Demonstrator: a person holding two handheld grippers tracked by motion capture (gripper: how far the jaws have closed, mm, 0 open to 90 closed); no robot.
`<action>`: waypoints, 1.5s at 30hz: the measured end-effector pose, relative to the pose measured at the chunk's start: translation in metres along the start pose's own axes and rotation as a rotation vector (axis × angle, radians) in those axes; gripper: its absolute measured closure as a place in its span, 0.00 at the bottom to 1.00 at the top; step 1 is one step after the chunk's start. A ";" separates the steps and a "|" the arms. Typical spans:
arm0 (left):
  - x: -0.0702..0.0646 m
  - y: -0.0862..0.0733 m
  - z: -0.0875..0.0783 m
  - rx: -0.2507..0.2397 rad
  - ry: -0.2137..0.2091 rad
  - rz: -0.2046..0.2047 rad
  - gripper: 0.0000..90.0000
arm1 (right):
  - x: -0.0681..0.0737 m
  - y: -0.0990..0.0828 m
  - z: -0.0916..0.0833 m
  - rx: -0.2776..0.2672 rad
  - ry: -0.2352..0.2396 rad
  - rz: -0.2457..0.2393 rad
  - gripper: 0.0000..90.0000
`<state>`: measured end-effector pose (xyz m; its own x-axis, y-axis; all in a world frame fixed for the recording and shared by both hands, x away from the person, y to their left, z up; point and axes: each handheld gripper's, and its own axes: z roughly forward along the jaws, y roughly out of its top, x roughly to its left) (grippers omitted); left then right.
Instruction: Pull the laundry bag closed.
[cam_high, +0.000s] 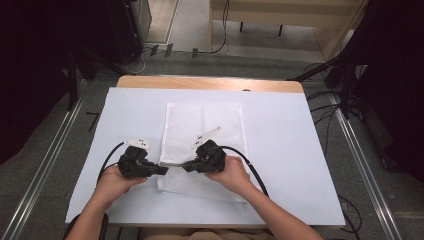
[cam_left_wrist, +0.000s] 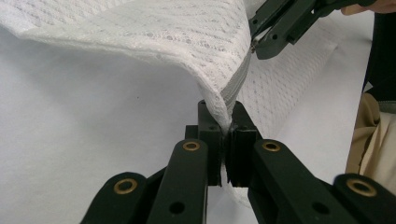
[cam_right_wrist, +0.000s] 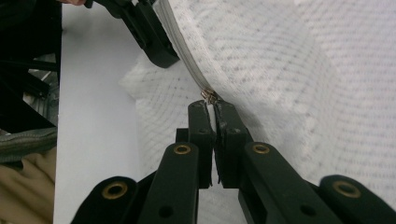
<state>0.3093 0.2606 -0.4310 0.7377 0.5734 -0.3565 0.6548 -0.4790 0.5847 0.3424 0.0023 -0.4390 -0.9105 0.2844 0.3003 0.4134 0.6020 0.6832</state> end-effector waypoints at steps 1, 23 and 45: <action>0.000 0.000 0.000 0.000 -0.002 0.000 0.97 | 0.000 -0.001 -0.001 -0.003 0.003 -0.003 0.98; 0.001 -0.001 -0.002 -0.001 -0.003 -0.005 0.97 | -0.006 -0.011 -0.010 -0.002 -0.011 0.016 0.98; 0.000 -0.002 -0.002 -0.008 -0.004 0.000 0.97 | -0.013 -0.018 -0.021 0.007 -0.014 0.033 0.98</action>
<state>0.3076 0.2633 -0.4305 0.7384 0.5706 -0.3593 0.6534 -0.4737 0.5905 0.3471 -0.0274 -0.4415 -0.8961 0.3147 0.3130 0.4433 0.5971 0.6686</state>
